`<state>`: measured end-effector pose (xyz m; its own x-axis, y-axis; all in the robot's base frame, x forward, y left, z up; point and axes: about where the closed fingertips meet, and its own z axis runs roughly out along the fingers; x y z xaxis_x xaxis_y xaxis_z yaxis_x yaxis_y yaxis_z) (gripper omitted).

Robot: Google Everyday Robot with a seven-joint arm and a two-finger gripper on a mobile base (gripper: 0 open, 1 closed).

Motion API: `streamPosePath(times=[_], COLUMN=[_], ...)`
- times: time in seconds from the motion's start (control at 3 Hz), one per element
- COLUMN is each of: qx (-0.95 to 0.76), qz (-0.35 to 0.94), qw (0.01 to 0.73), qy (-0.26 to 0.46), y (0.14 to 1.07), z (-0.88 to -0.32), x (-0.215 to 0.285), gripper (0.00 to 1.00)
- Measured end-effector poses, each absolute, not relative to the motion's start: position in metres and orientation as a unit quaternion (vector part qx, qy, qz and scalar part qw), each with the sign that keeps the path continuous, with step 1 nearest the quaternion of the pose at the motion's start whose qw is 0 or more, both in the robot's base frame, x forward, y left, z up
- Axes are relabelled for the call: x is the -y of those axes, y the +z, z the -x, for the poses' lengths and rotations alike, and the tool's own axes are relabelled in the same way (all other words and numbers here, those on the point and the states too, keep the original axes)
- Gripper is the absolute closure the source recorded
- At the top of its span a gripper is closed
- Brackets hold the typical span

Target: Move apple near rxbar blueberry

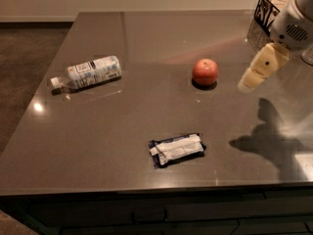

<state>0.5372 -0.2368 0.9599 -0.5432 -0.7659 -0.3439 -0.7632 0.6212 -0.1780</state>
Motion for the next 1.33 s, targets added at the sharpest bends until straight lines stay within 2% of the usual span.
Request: streamPosePath(times=[0.67, 1.33], qx=[-0.907, -0.901], qz=[0.324, 0.316], qw=[0.267, 0.286], qy=[0.036, 0.074], y=[0.939, 0.896], z=[-0.61, -0.651], x=[0.247, 0.205], gripper=[0.0, 0.0])
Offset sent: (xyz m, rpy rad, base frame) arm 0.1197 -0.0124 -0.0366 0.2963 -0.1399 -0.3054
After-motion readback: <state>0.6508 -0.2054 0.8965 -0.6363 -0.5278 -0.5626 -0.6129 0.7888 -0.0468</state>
